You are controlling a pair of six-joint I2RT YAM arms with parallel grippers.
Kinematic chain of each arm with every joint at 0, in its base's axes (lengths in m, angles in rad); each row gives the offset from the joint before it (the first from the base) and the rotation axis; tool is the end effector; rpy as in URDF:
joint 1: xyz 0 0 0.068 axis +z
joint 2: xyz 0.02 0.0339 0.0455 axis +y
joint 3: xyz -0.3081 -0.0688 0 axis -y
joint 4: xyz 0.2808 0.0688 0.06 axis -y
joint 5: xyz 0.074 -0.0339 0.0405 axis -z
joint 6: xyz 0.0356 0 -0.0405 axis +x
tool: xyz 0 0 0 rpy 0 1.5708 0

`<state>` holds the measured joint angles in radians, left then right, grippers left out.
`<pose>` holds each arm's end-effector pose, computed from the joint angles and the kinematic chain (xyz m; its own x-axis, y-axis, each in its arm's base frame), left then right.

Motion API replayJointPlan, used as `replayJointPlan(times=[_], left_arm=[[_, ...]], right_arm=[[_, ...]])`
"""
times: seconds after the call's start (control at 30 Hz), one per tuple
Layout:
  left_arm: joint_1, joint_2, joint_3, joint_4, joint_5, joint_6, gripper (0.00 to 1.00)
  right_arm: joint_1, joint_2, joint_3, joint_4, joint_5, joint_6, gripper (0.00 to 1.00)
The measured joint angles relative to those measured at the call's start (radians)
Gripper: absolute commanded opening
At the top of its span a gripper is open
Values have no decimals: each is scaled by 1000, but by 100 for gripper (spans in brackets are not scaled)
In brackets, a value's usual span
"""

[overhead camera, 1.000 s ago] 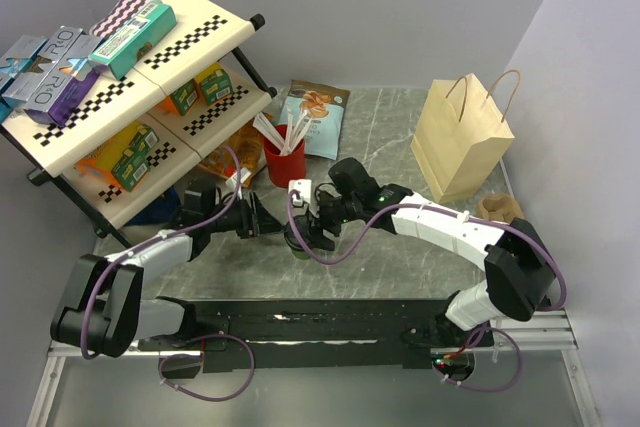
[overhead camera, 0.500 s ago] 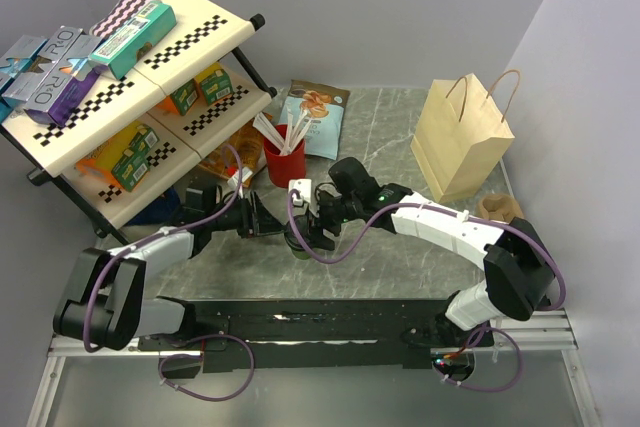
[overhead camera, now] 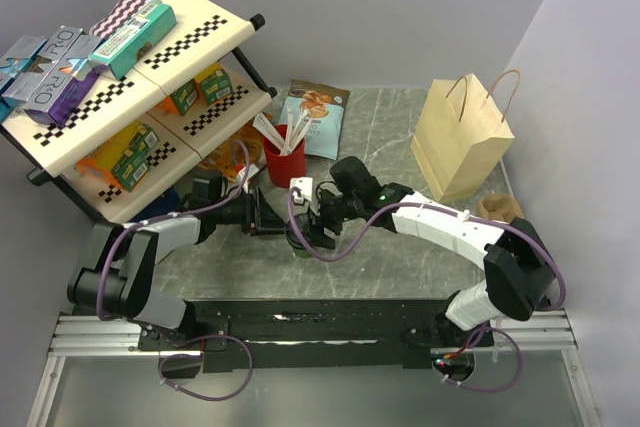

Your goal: Pack the takeout coffee

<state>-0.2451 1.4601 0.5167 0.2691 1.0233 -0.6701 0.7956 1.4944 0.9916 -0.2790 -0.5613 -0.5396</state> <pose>0.2562 -0.0954 0.1698 -0.9550 -0.0944 -0.2811 0.2299 0.3630 -0.9030 0.2282 0.2599 0.2646 0.0235 -0.5975 -0.8015 -0.9989 0.0182 -0.0429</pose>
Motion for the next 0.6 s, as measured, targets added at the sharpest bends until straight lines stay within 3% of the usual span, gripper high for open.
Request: replayJointPlan(times=[0.6], left_arm=[[2,58,47,-65,29,-12,63]], right_arm=[[23,1,-10,5,64,22,63]])
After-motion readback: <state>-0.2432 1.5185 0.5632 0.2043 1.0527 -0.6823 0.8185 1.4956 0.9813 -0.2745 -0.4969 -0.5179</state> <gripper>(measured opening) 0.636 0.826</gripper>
